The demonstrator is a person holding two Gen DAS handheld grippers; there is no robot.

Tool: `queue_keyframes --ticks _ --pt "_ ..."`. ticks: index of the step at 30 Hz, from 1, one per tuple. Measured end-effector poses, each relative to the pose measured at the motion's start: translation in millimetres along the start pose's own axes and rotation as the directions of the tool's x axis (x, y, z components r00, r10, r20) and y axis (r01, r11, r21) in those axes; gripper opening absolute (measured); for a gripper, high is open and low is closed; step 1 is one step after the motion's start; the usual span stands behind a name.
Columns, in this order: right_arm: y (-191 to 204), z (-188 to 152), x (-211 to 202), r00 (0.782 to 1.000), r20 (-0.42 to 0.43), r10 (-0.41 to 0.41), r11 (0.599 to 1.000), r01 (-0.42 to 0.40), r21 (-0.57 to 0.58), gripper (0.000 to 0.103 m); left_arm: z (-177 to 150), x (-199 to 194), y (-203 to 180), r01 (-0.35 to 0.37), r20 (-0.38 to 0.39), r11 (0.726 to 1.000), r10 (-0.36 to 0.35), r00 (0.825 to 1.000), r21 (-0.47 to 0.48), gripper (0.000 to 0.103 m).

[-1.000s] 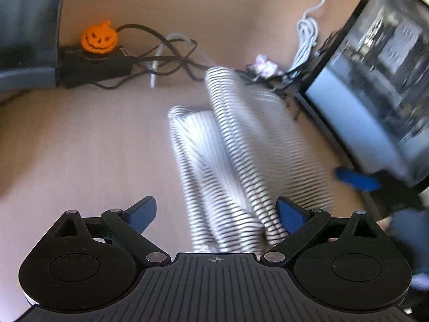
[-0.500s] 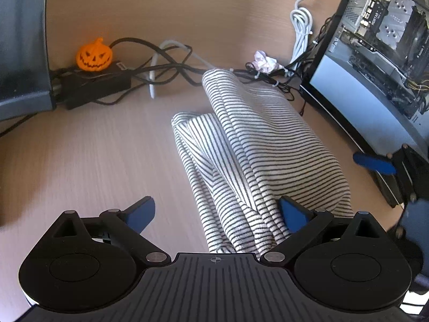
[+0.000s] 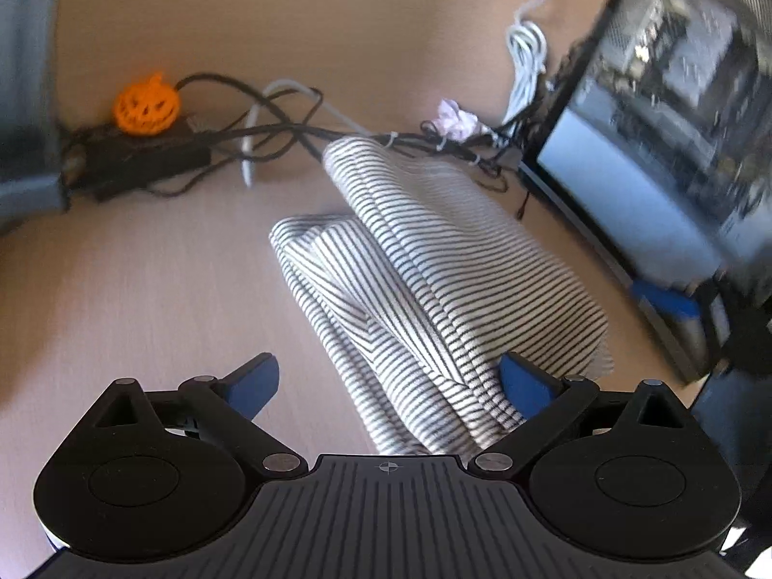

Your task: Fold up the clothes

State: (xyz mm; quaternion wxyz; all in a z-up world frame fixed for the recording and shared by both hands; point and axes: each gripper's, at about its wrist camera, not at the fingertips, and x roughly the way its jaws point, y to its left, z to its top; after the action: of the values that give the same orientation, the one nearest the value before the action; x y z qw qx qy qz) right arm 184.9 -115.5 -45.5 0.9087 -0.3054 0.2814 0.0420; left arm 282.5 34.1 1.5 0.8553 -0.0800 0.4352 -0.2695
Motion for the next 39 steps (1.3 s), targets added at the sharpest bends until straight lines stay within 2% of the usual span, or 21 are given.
queue_keyframes --ticks 3,5,9,11,12,13,15,16,17,18,19,21,23,25,27,29,31,34,38,39 --pt "-1.1 6.7 -7.2 0.997 0.072 0.014 1.000 -0.015 0.011 0.103 5.3 -3.7 8.6 0.117 -0.016 0.990 -0.119 0.993 -0.083 0.100" --pt "2.1 11.1 -2.1 0.997 0.068 0.039 0.999 -0.039 -0.006 0.103 11.6 1.0 8.4 0.156 -0.022 0.981 -0.160 0.987 -0.112 0.100" --pt "15.6 12.7 -0.4 0.987 0.103 0.121 0.991 -0.115 -0.068 0.103 32.4 23.3 4.7 0.152 -0.043 0.978 -0.160 0.986 -0.142 0.100" --pt "21.8 14.9 -3.9 0.980 0.130 0.151 0.985 -0.138 -0.104 0.084 43.8 34.1 1.0 0.134 -0.046 0.982 -0.141 0.989 -0.135 0.100" --pt "24.4 16.2 -5.5 0.977 0.142 0.158 0.983 -0.142 -0.117 0.068 49.5 39.6 -0.8 0.125 -0.048 0.983 -0.132 0.990 -0.132 0.100" --pt "24.5 16.9 -6.8 0.975 0.155 0.159 0.983 -0.143 -0.112 0.061 55.2 45.0 -2.6 0.115 -0.049 0.985 -0.122 0.991 -0.128 0.100" --pt "21.1 17.7 -9.3 0.973 0.179 0.149 0.987 -0.135 -0.085 0.056 61.7 48.3 -7.5 0.113 -0.047 0.988 -0.119 0.992 -0.107 0.098" --pt "18.1 17.9 -10.6 0.972 0.190 0.139 0.989 -0.129 -0.066 0.056 64.4 49.0 -10.1 0.114 -0.046 0.989 -0.118 0.992 -0.094 0.093" --pt "15.3 17.6 -11.2 0.972 0.196 0.130 0.991 -0.122 -0.050 0.056 67.1 49.7 -12.7 0.114 -0.044 0.990 -0.118 0.992 -0.081 0.081" --pt "12.9 15.4 -8.9 0.976 0.181 0.120 0.992 -0.113 -0.047 0.058 69.8 50.4 -15.2 0.115 -0.042 0.991 -0.118 0.992 -0.069 0.078" --pt "10.9 12.8 -5.9 0.981 0.163 0.109 0.994 -0.103 -0.047 0.067 72.4 51.1 -17.8 0.116 -0.041 0.992 -0.118 0.992 -0.056 0.078" --pt "7.8 2.6 5.3 0.991 0.111 0.072 0.996 -0.065 -0.059 0.079 75.9 55.1 -21.9 0.114 -0.047 0.993 -0.116 0.992 -0.038 0.080" --pt "2.8 -8.3 15.8 0.997 0.067 0.031 0.998 -0.027 -0.063 0.080 75.0 64.9 -23.7 0.106 -0.074 0.994 -0.109 0.991 -0.035 0.092" --pt "-9.4 -13.7 18.9 0.999 0.051 0.003 1.000 -0.002 -0.023 0.077 73.4 74.2 -25.6 0.095 -0.097 0.995 -0.097 0.990 -0.027 0.092" --pt "-27.7 -13.9 10.5 0.995 0.081 -0.051 0.997 0.046 0.059 0.070 70.3 80.2 -25.7 0.077 -0.102 0.997 -0.077 0.992 -0.007 0.091" --pt "-41.2 -14.2 3.1 0.993 0.102 -0.067 0.992 0.055 0.111 0.070 67.9 80.5 -21.8 0.077 -0.099 0.997 -0.077 0.992 0.004 0.089" --pt "-36.1 -16.3 2.9 0.994 0.100 -0.041 0.997 0.034 0.070 0.070 67.4 77.1 -15.4 0.079 -0.091 0.997 -0.079 0.993 -0.001 0.089" --pt "-13.1 -19.7 13.3 0.996 0.086 -0.002 0.998 0.007 -0.055 0.070 68.9 70.4 -6.0 0.078 -0.085 0.996 -0.080 0.993 -0.033 0.088" --pt "-4.0 -21.2 25.1 0.995 0.095 -0.017 0.997 0.025 -0.079 0.074 74.8 70.3 -2.8 0.175 -0.119 0.974 -0.193 0.974 -0.145 0.094" --pt "-6.8 -21.5 26.9 0.995 0.094 -0.019 0.997 0.025 -0.069 0.074 75.7 72.5 -5.5 0.175 -0.128 0.972 -0.196 0.972 -0.156 0.094"
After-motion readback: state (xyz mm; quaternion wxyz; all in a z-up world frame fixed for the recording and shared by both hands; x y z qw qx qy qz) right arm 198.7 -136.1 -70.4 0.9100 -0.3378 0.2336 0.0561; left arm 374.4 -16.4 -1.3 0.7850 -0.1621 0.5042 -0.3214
